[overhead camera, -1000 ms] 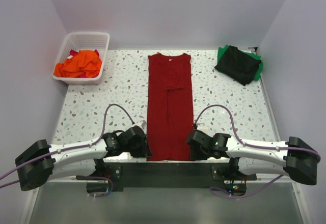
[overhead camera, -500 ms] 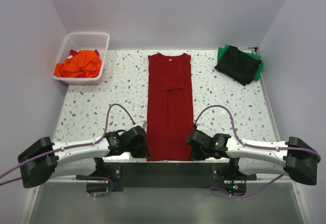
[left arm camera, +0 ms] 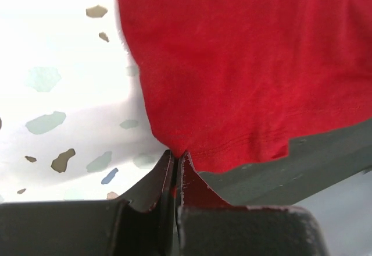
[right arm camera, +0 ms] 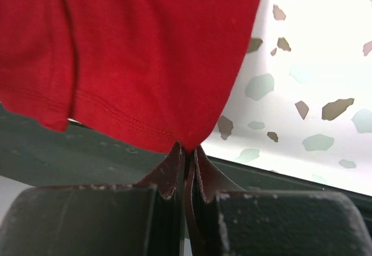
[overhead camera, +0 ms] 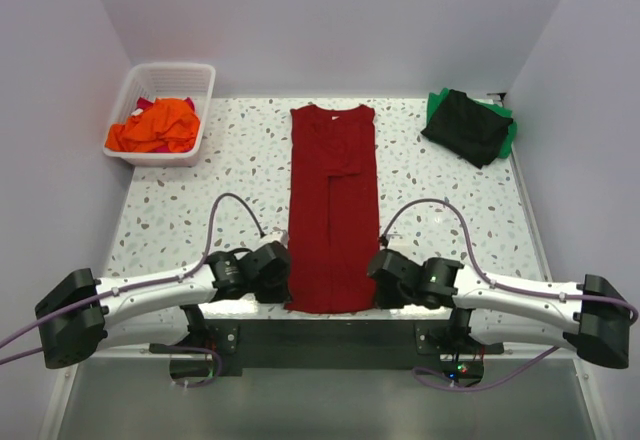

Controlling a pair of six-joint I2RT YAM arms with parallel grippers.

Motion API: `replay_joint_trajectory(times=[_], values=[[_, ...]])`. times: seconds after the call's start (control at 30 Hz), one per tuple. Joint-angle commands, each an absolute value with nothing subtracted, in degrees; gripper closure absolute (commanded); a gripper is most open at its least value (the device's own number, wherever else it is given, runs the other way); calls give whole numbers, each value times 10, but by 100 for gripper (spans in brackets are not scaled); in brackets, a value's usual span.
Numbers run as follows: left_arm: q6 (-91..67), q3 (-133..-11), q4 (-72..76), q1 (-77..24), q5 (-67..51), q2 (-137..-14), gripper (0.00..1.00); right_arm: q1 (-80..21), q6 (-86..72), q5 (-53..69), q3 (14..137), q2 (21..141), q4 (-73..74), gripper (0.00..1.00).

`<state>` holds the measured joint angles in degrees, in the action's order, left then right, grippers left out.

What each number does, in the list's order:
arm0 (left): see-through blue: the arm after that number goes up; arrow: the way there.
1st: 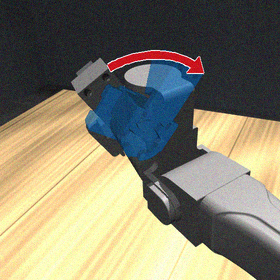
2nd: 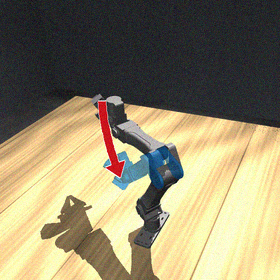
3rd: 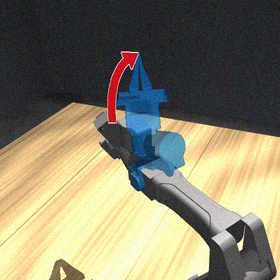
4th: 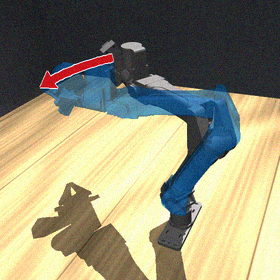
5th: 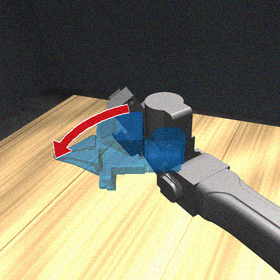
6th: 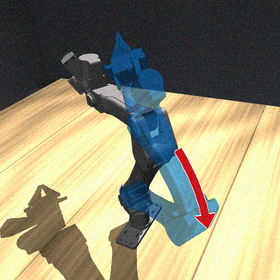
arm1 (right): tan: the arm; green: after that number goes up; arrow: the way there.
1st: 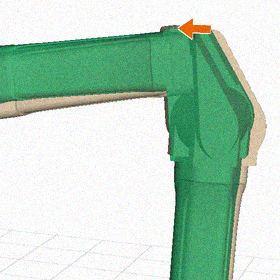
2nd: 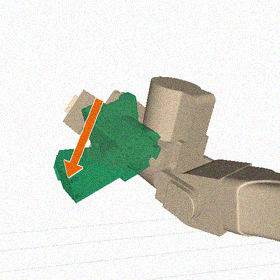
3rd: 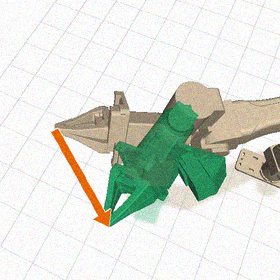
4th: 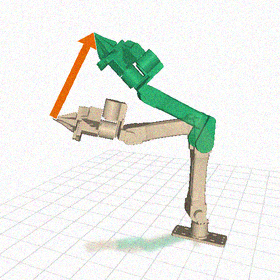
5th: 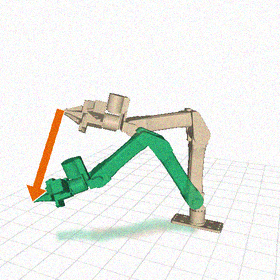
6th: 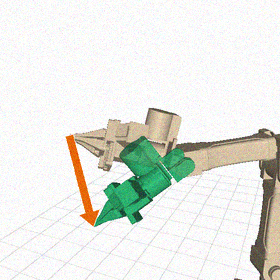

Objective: Fold and stack the t-shirts
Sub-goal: Fold the tshirt

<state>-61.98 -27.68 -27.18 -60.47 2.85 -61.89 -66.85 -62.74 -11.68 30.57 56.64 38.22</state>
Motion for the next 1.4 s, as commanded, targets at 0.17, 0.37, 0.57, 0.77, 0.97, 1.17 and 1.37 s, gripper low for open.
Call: replay_joint_trajectory(times=[0.17,0.37,0.57,0.77,0.97,1.17,1.37], values=[[-611,-371,-330,-606,112,-607,100,-672,-606,-200,398,555,449,100],[-610,-426,-362,-607,167,-629,100,-671,-592,-264,445,570,473,100],[-603,-482,-384,-606,217,-664,100,-643,-571,-323,493,607,490,100],[-583,-531,-394,-599,272,-706,100,-548,-491,-311,522,638,445,100],[-534,-576,-365,-555,286,-770,100,-479,-407,-295,568,699,396,100],[-473,-638,-341,-503,294,-841,100,-421,-352,-270,606,770,332,100],[-419,-697,-318,-448,278,-922,100,-377,-309,-249,655,838,293,100]])
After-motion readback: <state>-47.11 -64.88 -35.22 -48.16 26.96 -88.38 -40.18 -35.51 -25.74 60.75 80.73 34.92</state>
